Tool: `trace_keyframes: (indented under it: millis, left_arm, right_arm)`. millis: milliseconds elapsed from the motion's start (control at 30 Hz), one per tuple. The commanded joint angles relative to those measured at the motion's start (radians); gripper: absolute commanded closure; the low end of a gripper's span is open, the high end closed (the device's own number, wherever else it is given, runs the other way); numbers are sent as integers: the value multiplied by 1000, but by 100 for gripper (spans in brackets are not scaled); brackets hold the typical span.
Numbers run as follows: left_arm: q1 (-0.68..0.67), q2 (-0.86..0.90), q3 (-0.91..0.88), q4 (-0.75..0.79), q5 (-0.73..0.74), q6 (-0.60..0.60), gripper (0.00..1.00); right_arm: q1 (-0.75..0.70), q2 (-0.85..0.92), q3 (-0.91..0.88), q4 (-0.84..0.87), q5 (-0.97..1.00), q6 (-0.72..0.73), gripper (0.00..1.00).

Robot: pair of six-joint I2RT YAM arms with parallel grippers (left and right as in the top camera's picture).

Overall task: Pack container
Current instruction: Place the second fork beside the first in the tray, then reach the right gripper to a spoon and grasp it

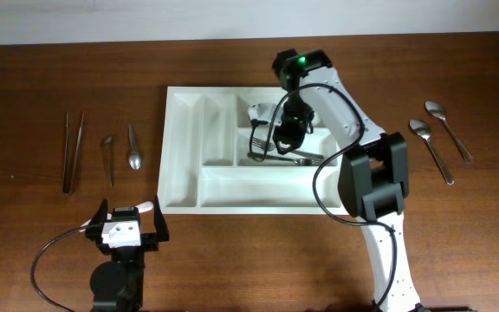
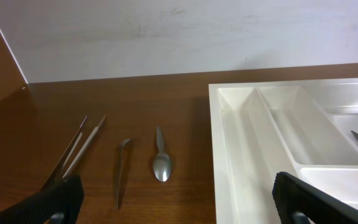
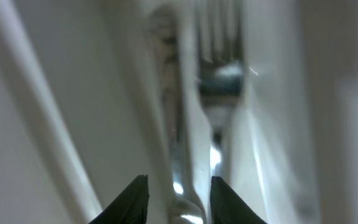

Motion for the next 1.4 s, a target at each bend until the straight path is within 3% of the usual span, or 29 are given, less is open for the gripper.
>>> trace_keyframes:
  millis: [0,167,333,700,1000,1367]
  left_arm:
    - [6,-6,-6,1,11,19,1]
    - [6,-6,-6,2,11,19,1]
    - [6,-6,-6,1,11,19,1]
    - [6,-6,-6,1,11,19,1]
    - [6,-6,-6,1,10,19,1]
    - [6,-6,-6,1,11,19,1]
  right_arm:
    - [-58,-44,83,-18,6,66,67]
    - [-185,-101,202,-80,119,183,66]
    - [-335,-131,211,-80,115,194,65]
    - [-605,-123,45,55,115,209,64]
    - [-730,-123,-158,214,114,192,64]
    - [-760,-123,-305,327,115,159,65]
